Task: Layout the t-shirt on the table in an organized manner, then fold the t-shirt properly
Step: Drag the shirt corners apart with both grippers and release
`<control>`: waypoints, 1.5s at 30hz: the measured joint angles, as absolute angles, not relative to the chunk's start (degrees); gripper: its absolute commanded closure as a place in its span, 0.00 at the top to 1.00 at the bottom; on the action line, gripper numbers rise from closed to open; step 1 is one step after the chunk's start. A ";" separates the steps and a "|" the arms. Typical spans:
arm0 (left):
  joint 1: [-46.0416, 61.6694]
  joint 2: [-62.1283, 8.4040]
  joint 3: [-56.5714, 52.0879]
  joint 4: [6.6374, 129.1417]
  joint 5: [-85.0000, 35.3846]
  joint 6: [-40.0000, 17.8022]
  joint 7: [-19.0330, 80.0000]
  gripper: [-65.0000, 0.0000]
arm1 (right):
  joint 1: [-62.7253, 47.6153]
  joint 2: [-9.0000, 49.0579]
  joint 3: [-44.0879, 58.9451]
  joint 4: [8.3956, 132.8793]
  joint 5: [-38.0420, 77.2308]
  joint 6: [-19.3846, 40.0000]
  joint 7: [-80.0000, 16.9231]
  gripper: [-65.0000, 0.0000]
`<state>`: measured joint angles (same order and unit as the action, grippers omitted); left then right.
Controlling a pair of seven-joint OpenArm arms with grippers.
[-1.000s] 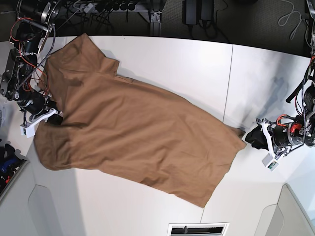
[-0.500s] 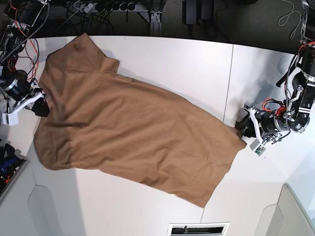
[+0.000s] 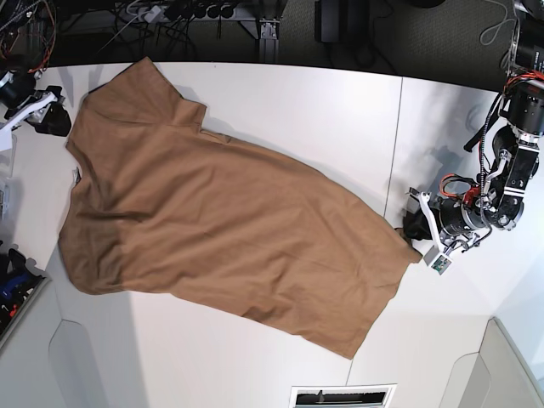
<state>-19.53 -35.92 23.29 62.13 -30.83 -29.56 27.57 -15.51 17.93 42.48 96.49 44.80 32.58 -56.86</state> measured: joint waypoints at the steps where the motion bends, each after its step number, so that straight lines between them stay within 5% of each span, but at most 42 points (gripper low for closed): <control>1: -19.51 -35.94 23.29 62.13 -30.57 -29.56 26.89 0.00 | -16.45 17.91 42.76 96.53 45.01 32.60 -56.86 0.34; 12: -19.51 -35.90 23.29 62.13 -29.52 -29.56 24.29 0.00 | -22.63 11.70 42.89 96.53 46.70 32.58 -56.49 0.34; 18: -19.51 -36.07 23.29 62.13 -29.89 -29.58 25.50 0.00 | -22.20 6.24 42.89 96.53 45.45 32.62 -50.76 0.54; 23: -19.51 -37.50 23.29 62.13 -30.17 -29.58 25.58 0.00 | -22.11 5.61 41.60 96.53 44.27 32.60 -48.82 0.54; 26: -19.53 -38.37 23.29 62.13 -30.63 -29.65 25.71 0.00 | -22.06 5.72 40.23 96.55 44.03 32.60 -48.66 0.41; 30: -19.35 -40.84 23.29 63.51 -35.70 -31.62 29.56 0.00 | -22.09 5.54 39.83 96.53 43.29 32.58 -49.32 0.00; 38: -18.13 -48.58 23.29 67.75 -46.52 -38.85 35.33 0.00 | -21.19 5.93 39.83 96.53 43.13 32.60 -49.04 0.00; 45: -17.56 -53.89 23.35 70.13 -58.78 -39.51 42.52 0.00 | -21.08 10.17 39.81 96.53 43.53 32.62 -51.40 0.00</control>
<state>-17.56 -53.89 23.35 70.13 -58.78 -39.51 42.52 -21.08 10.17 39.81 96.53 43.53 32.62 -51.40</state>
